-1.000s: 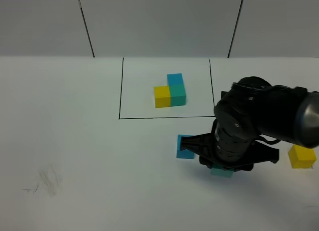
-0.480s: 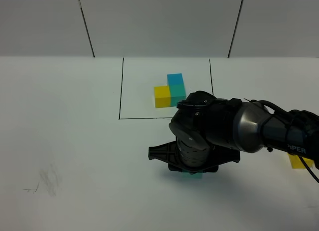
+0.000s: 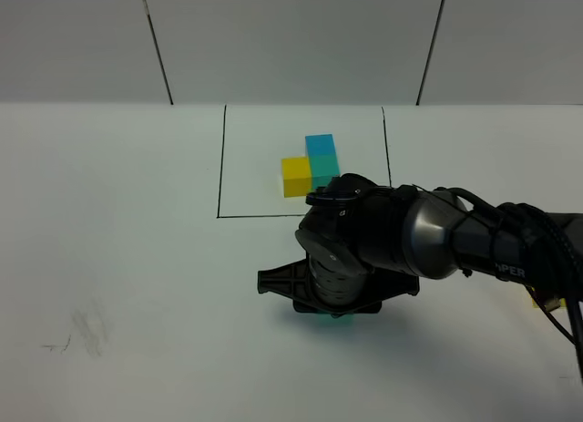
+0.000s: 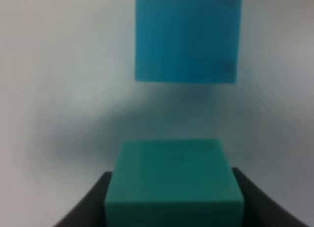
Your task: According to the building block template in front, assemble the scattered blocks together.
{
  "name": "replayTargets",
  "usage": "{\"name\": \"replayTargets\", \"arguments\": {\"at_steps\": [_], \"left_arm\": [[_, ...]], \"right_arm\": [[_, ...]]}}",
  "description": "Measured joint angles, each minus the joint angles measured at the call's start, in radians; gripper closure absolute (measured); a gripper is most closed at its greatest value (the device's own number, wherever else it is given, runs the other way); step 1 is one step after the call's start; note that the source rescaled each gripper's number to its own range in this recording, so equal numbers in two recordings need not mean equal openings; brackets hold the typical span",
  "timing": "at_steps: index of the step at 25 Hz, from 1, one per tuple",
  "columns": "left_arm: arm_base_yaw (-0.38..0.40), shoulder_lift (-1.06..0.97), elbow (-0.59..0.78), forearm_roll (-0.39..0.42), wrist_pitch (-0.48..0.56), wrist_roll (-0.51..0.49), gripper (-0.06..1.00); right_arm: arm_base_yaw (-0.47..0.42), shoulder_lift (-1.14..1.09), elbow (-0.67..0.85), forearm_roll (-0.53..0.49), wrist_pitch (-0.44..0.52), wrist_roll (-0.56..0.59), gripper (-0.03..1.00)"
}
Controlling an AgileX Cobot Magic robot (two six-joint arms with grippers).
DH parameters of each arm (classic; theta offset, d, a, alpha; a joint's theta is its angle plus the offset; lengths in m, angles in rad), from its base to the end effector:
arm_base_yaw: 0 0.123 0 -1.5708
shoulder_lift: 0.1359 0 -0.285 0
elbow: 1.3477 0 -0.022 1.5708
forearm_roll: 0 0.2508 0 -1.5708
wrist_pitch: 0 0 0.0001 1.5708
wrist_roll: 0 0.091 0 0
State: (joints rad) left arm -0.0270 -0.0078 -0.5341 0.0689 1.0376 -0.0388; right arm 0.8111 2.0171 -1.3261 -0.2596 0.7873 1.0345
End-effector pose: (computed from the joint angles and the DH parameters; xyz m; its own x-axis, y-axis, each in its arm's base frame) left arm -0.0093 0.0057 0.2887 -0.3960 0.0070 -0.9182 -0.0289 0.9994 0.0201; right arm 0.2827 0.2736 0.1490 -0.9630 0.0581 -0.2630 0.0523 0.9982 0.0289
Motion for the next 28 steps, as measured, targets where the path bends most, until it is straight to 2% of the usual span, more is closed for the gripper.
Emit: {"name": "replayTargets", "arguments": {"at_steps": [9, 13, 17, 28], "left_arm": [[0.0, 0.0, 0.0, 0.0, 0.0, 0.0, 0.24], [0.0, 0.0, 0.0, 0.0, 0.0, 0.0, 0.24], [0.0, 0.0, 0.0, 0.0, 0.0, 0.0, 0.24], [0.0, 0.0, 0.0, 0.0, 0.0, 0.0, 0.24]], "right_arm": [[0.0, 0.078, -0.1, 0.015, 0.09, -0.008, 0.68], [-0.015, 0.094, -0.101, 0.069, 0.103, -0.019, 0.68], [-0.029, 0.109, -0.101, 0.087, 0.102, -0.05, 0.68], [-0.03, 0.125, -0.101, 0.077, 0.064, -0.046, 0.68]]}}
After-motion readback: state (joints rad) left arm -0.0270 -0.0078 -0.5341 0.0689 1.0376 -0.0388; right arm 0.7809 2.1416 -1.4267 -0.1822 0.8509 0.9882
